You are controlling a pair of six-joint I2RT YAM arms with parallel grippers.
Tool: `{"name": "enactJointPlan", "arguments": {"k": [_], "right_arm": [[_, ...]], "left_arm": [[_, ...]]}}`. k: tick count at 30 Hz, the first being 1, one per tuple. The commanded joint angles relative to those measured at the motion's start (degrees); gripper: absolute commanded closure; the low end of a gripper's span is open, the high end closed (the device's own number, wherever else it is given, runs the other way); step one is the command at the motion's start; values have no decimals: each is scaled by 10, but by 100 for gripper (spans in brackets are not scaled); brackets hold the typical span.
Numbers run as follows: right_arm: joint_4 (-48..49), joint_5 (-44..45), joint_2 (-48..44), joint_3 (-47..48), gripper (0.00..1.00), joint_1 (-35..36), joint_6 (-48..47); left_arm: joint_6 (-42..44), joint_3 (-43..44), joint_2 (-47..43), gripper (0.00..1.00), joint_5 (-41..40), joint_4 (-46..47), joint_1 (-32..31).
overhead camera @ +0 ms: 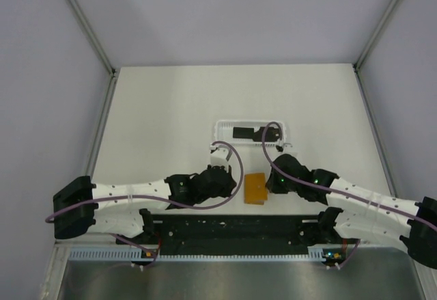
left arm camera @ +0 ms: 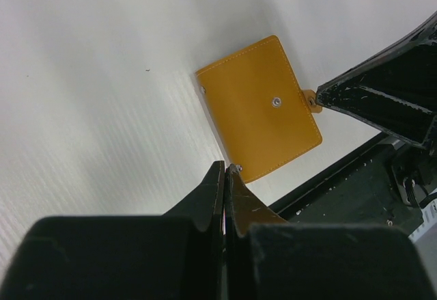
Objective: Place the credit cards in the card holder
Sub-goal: Close the card holder at the corner of the board.
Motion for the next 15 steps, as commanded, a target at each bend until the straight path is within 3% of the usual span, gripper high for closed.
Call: {"name": "enactJointPlan", "arguments": {"k": [1, 15], "right_arm": [[46, -25, 12, 26, 100, -5, -11], [124, -34, 68, 9, 100, -6, 4]], "left_arm": [[5, -2, 4, 100, 8, 33, 4], [26, 16, 50, 100, 34, 53, 13]]}}
